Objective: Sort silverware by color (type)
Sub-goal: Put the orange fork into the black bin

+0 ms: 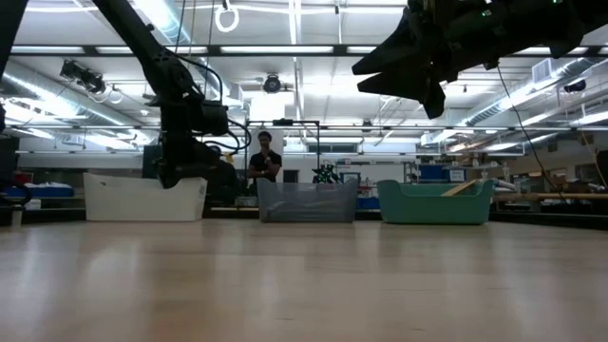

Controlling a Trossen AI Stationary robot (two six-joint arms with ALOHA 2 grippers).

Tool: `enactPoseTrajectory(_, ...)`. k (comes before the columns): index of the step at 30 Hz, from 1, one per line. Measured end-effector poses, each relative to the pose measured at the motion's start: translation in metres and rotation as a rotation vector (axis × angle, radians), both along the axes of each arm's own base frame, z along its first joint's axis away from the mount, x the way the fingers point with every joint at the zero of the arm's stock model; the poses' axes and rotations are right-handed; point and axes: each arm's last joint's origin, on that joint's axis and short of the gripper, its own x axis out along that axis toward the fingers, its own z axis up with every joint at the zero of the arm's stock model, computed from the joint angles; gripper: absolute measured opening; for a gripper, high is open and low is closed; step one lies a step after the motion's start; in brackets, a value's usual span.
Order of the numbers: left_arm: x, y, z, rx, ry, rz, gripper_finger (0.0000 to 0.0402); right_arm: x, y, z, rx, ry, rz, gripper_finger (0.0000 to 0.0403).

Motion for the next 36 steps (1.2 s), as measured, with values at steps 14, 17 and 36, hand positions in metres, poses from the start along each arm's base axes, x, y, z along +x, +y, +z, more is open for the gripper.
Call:
enactPoseTrajectory(14,-0.001,-0.002,0.0,-0.023,0.008,0.011,0.0208,0.0,0.0,0.001,0.002,-0.006,0.0,0.0147)
enactPoseTrajectory(17,-0.002,-0.002,0.002,-0.034,0.023,-0.005,0.0208,0.0,0.0,0.001,0.002,-0.006,0.0,0.0147)
enactPoseTrajectory(36,0.006,0.007,0.056,-0.104,0.08,-0.001,0.0208,0.0,0.0,0.0,0.001,-0.005,0.001,0.0147)
